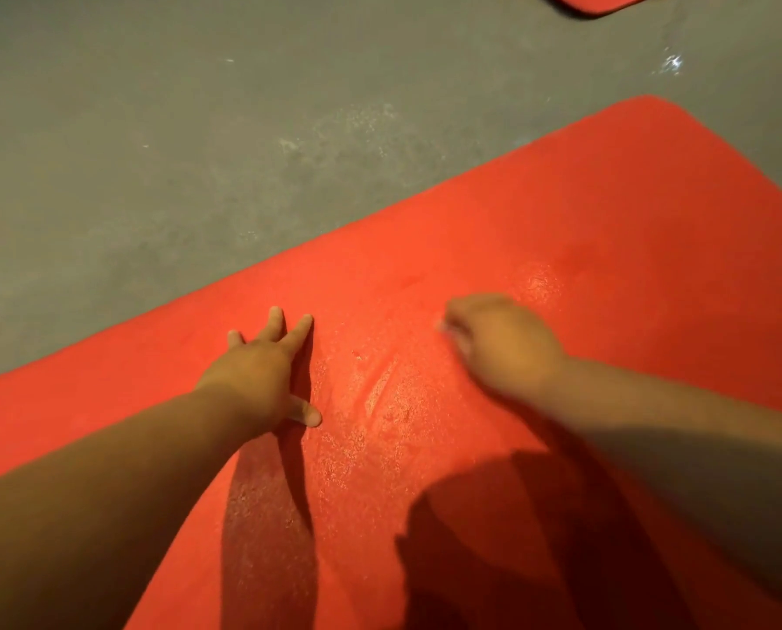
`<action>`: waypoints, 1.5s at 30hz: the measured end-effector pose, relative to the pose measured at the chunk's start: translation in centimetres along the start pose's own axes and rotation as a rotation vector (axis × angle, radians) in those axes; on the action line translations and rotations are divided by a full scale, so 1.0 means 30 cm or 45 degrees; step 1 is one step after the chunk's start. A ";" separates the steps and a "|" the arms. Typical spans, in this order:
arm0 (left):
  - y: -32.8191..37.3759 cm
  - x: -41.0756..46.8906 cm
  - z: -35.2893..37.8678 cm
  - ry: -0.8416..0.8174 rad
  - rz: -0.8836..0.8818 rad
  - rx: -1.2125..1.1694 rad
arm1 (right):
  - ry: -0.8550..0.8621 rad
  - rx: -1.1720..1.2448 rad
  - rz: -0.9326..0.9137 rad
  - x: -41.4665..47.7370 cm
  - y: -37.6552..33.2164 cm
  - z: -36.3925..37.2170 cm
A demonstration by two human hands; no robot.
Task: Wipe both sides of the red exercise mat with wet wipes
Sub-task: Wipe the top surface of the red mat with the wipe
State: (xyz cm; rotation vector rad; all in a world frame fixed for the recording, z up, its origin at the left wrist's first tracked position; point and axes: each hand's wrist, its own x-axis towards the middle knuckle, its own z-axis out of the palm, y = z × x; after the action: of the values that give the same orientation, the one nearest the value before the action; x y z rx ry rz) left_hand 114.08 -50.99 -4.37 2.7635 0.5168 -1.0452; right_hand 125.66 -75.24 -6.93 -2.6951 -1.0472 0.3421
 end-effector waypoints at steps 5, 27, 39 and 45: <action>0.017 0.034 -0.031 -0.028 -0.042 0.044 | 0.198 -0.058 0.353 0.057 0.080 -0.024; 0.014 0.050 -0.040 -0.082 -0.061 0.073 | 0.047 0.045 -0.293 0.124 -0.130 0.029; 0.025 0.063 -0.051 -0.103 -0.118 0.007 | 0.029 0.111 -0.461 0.133 -0.170 0.054; 0.023 0.067 -0.052 -0.114 -0.128 0.003 | 0.333 0.031 0.454 0.446 0.079 -0.050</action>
State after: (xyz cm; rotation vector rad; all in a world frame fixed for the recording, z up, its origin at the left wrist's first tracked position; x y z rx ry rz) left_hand 116.69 -50.72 -4.54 2.7024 0.6477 -1.1856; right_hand 137.20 -67.99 -8.00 -2.8005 -0.4875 0.0556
